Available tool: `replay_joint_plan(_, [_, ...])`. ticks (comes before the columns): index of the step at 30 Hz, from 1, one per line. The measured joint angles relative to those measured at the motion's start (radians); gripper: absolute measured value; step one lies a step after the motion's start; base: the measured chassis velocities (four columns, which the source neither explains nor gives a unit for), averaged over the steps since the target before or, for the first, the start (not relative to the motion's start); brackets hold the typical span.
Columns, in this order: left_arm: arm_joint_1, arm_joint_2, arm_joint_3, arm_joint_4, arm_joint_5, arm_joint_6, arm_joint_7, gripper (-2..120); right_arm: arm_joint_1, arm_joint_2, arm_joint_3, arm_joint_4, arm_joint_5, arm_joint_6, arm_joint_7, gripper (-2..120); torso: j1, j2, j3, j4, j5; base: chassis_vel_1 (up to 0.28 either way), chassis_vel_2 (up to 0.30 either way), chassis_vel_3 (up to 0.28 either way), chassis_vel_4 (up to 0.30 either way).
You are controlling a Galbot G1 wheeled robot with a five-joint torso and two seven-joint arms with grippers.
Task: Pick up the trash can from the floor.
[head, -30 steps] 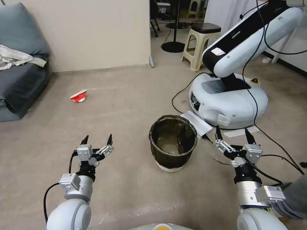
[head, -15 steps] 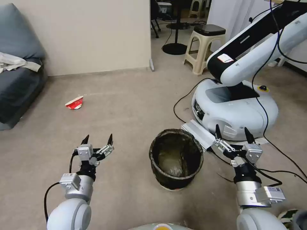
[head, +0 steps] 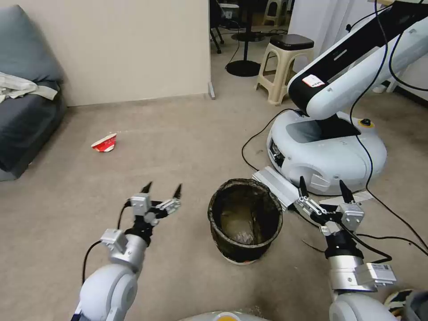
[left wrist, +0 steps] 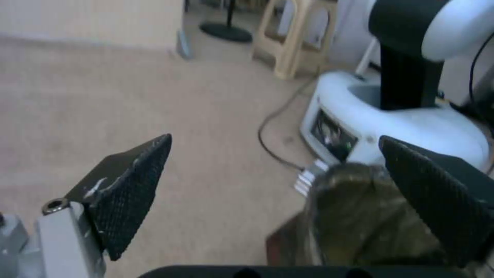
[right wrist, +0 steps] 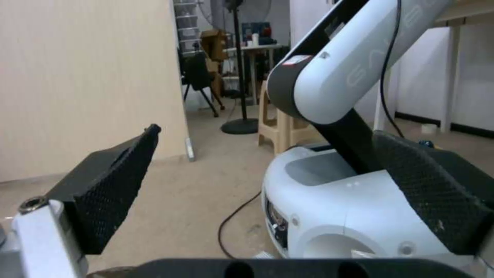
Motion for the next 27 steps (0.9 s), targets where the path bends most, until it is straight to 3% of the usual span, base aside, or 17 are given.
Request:
replay_joint_plan(1, [0.0, 0.0, 0.0, 0.0, 0.0, 0.0, 0.0, 100, 0.0, 0.0, 0.0, 0.0, 0.0, 0.0, 0.0, 100, 0.0, 0.0, 0.0, 0.0, 0.0, 0.0, 0.0, 0.0, 0.0])
replay_joint_plan(4, [-0.043, 0.017, 0.025, -0.005, -0.065, 0.1, -0.039, 100, -0.004, -0.002, 0.002, 0.003, 0.0, 0.0, 0.0, 100, 0.0, 0.0, 0.0, 0.0, 0.0001, 0.0, 0.0, 0.0, 0.0])
replay_joint_plan(8, [-0.081, 0.028, 0.061, -0.01, -0.128, 0.176, -0.079, 100, -0.009, -0.002, 0.003, 0.008, 0.0, -0.002, 0.0, 100, 0.0, 0.0, 0.0, 0.0001, 0.0, 0.0, 0.0, 0.0, 0.0])
replay_joint_plan(27, [-0.209, 0.047, 0.163, 0.063, -0.214, 0.263, -0.165, 100, -0.031, 0.0, 0.0, 0.019, -0.016, -0.001, -0.004, 100, 0.0, 0.0, 0.0, 0.0001, 0.0001, 0.0, 0.0, 0.0, 0.0])
